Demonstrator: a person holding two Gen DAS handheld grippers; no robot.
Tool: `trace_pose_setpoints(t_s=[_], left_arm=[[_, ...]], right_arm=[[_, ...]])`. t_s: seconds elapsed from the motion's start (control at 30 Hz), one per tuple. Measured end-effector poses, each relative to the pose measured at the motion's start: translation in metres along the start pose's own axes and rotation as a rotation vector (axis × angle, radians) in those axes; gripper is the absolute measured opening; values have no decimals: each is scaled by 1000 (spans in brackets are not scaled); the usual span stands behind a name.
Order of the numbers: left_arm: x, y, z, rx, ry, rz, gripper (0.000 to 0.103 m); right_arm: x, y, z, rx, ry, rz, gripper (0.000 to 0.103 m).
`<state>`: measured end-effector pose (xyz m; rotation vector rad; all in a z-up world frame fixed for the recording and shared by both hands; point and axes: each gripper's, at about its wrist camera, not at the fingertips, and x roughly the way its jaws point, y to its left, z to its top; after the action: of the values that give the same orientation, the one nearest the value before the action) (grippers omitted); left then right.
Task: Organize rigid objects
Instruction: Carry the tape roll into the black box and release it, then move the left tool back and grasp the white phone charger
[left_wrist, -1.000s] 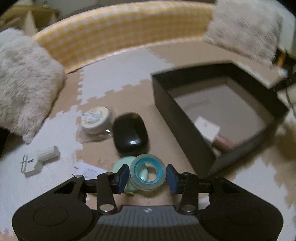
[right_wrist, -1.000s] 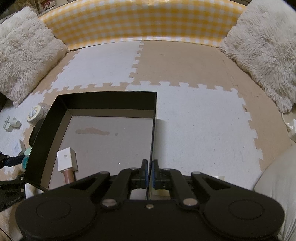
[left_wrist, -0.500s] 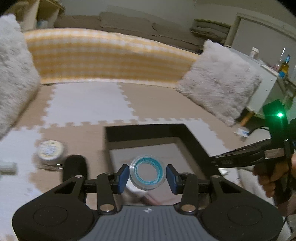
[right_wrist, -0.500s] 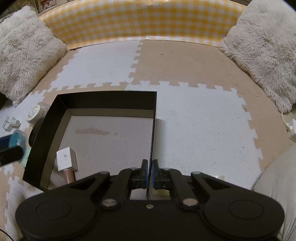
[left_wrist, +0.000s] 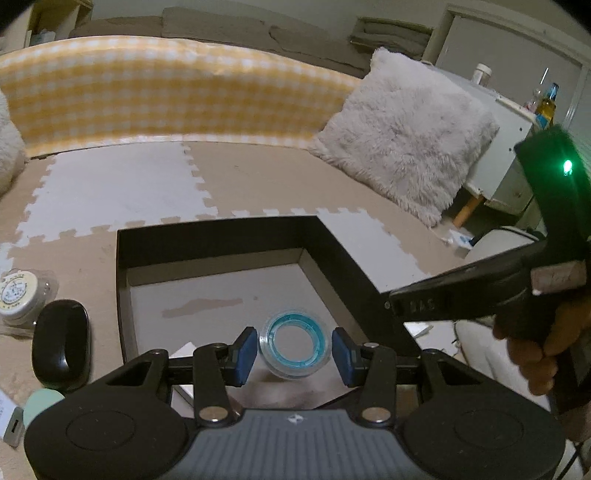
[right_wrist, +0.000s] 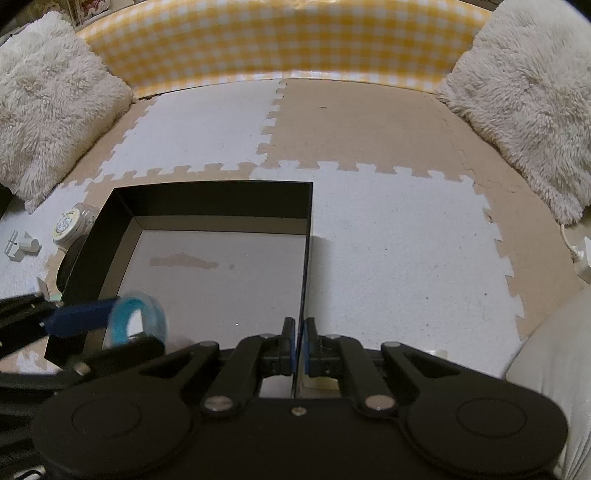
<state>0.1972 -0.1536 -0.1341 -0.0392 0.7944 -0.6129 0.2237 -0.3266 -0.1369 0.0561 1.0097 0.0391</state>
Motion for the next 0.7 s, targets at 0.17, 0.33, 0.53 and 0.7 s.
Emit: trace_pose_setpoints(t_s=[0.17, 0.33, 0.53, 0.7], left_arm=[[1, 3, -2, -9, 2, 24, 72], [-2, 5, -3, -18, 5, 25, 84], [-5, 1, -3, 5, 8, 27, 100], [-18, -1, 1, 19, -1, 42, 103]], right_arm=[[0, -1, 0, 6, 2, 4, 4], [0, -1, 0, 4, 3, 3, 4], [0, -3, 0, 13, 2, 11, 5], [0, -3, 0, 16, 2, 14, 5]])
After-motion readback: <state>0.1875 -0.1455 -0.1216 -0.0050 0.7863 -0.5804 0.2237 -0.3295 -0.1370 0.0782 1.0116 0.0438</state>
